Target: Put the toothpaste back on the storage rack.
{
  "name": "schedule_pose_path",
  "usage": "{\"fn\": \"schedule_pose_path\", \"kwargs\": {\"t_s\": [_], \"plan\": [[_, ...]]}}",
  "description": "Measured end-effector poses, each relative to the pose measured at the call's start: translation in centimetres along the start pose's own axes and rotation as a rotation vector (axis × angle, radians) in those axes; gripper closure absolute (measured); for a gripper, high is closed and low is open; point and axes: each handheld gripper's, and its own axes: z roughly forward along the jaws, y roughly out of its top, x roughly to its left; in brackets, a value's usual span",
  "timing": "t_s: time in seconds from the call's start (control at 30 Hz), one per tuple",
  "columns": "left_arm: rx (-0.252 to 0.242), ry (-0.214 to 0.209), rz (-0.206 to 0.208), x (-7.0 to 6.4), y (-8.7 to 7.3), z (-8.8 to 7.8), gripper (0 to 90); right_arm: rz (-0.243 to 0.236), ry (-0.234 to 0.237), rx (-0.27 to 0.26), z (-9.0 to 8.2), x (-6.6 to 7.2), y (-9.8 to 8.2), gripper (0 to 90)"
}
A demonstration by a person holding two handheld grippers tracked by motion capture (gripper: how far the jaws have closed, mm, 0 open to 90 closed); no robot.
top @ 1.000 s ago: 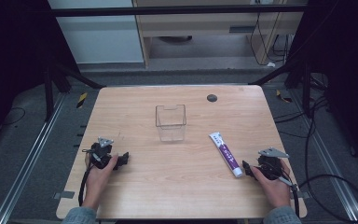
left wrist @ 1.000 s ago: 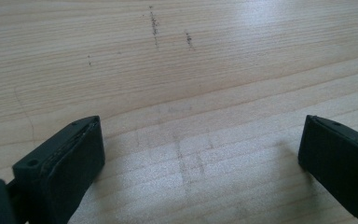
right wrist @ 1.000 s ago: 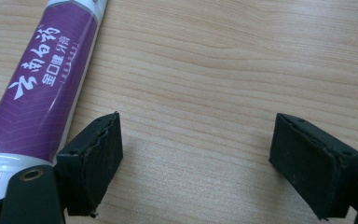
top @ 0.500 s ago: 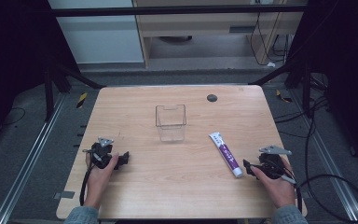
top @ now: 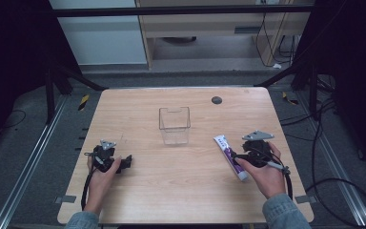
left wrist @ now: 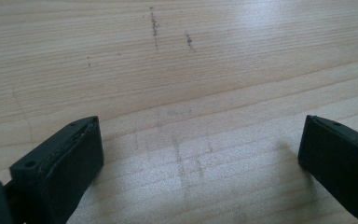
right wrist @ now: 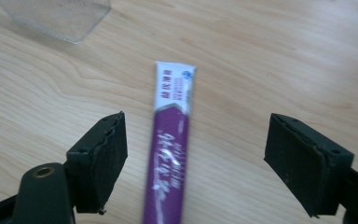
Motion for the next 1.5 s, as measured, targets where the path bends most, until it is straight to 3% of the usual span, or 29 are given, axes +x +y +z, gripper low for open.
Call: {"fn": "schedule_pose_path", "kwargs": {"t_s": [0.13, 0.37, 0.67, 0.83, 0.97, 1.1, 1.33, 1.5], "plan": [[0.000, -0.002, 0.005, 0.0, -0.1, -0.1, 0.0, 0.004, 0.013, 0.036, 0.8, 0.4, 0.9, 27.4], [0.001, -0.008, 0.009, 0.1, 0.0, 0.0, 0.0, -0.034, 0.030, 0.092, 1.8, 0.8, 2.4, 36.5], [0.000, -0.006, 0.008, 0.1, 0.0, 0.0, 0.0, -0.003, 0.062, 0.176, 3.3, 0.5, 3.8, 46.5], [0.001, -0.010, 0.012, 0.1, 0.0, 0.0, 0.0, 0.017, 0.056, 0.202, 4.4, 0.2, 3.9, 51.0], [0.001, -0.011, 0.012, 0.1, 0.0, 0.0, 0.0, 0.027, 0.077, 0.209, 5.1, -0.1, 3.8, 54.3], [0.000, -0.011, 0.012, 0.1, 0.0, 0.0, 0.0, 0.036, 0.076, 0.228, 5.5, -0.1, 3.9, 54.4], [0.000, -0.012, 0.013, 0.1, 0.0, 0.0, 0.0, 0.032, 0.046, 0.259, 6.3, 0.2, 4.1, 45.1], [0.000, -0.012, 0.013, 0.1, 0.0, 0.0, 0.0, 0.041, 0.033, 0.291, 7.1, 0.1, 3.8, 46.8]]}}
